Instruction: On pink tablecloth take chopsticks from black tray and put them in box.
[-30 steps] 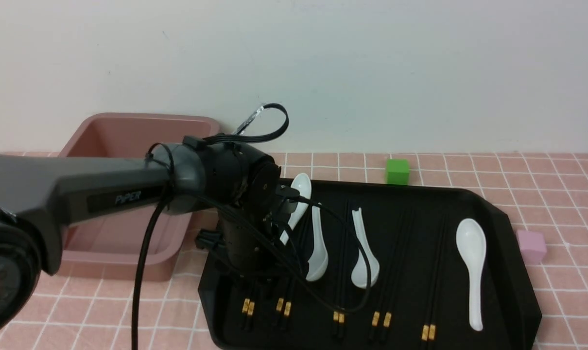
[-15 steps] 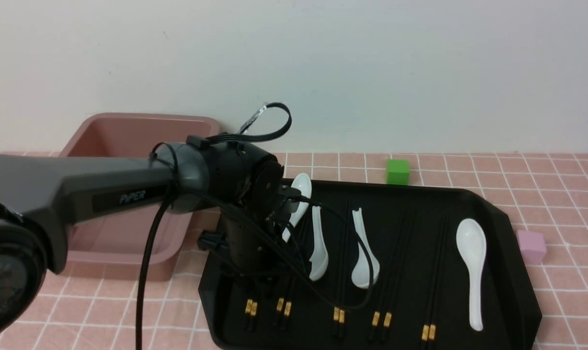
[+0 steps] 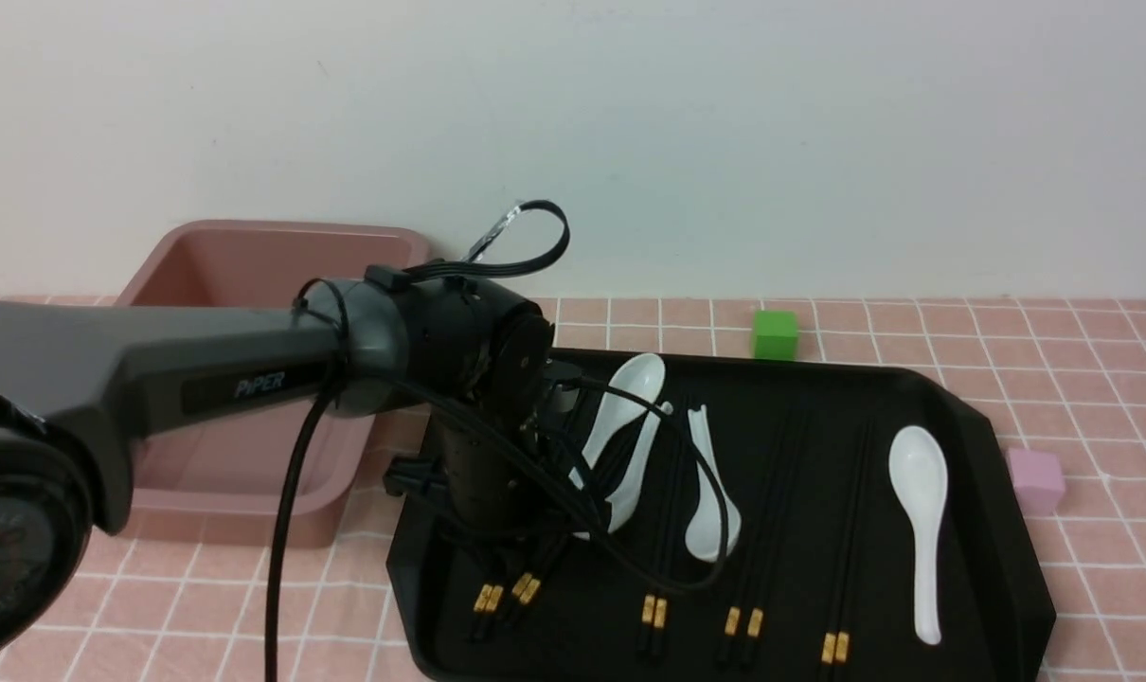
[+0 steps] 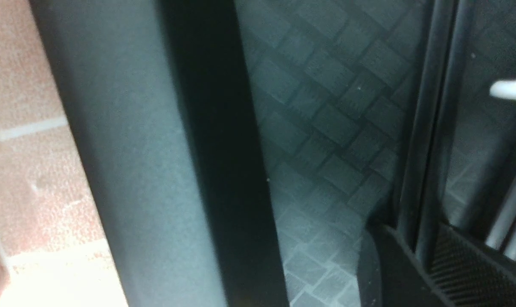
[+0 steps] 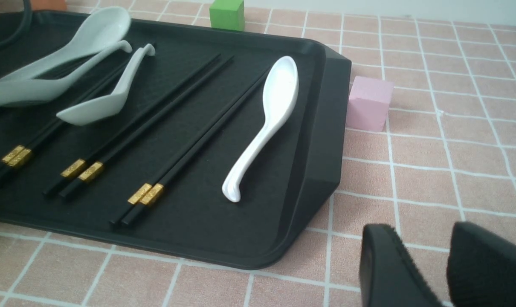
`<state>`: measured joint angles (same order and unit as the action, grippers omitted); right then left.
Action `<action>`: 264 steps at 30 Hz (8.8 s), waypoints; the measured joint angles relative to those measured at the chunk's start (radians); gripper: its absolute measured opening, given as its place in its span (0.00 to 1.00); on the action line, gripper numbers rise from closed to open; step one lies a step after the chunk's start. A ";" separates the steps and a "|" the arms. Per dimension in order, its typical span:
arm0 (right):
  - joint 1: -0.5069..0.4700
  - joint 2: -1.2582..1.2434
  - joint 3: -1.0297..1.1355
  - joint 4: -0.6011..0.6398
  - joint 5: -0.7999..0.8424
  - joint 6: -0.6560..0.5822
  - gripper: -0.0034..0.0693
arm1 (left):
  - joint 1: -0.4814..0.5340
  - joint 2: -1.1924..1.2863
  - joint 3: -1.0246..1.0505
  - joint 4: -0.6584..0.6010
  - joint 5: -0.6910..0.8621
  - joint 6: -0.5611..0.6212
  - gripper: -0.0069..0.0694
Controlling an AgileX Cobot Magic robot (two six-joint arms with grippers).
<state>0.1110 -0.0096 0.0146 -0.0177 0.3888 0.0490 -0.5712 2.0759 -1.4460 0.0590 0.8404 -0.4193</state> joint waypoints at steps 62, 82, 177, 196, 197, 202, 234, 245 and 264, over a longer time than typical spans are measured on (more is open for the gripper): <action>0.000 0.000 0.000 0.000 0.000 0.000 0.38 | 0.413 -0.281 0.029 0.236 0.007 0.029 0.62; 0.000 0.000 0.000 -0.001 0.000 0.000 0.38 | 0.243 -1.117 0.576 0.070 -0.310 -0.016 0.07; 0.000 0.000 0.000 0.000 0.000 0.000 0.38 | 0.459 -2.085 1.476 -0.165 -0.447 0.206 0.07; 0.000 0.000 0.000 0.000 0.000 0.000 0.38 | 0.459 -2.085 1.476 -0.165 -0.447 0.206 0.09; 0.000 0.000 0.000 0.000 0.000 0.000 0.38 | 0.459 -2.085 1.476 -0.165 -0.447 0.206 0.09; 0.000 0.000 0.000 -0.001 0.000 0.000 0.38 | 0.459 -2.085 1.476 -0.165 -0.447 0.206 0.09; 0.000 0.000 0.000 0.000 0.000 0.000 0.38 | 0.529 -2.085 1.476 -0.167 -0.447 0.206 0.12; 0.000 0.000 0.000 0.000 0.000 0.000 0.38 | 0.529 -2.085 1.476 -0.167 -0.447 0.206 0.13; 0.000 0.000 0.000 0.000 0.000 0.000 0.38 | 0.529 -2.085 1.476 -0.167 -0.447 0.206 0.16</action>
<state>0.1110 -0.0096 0.0146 -0.0180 0.3888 0.0490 -0.0418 -0.0093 0.0305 -0.1085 0.3933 -0.2138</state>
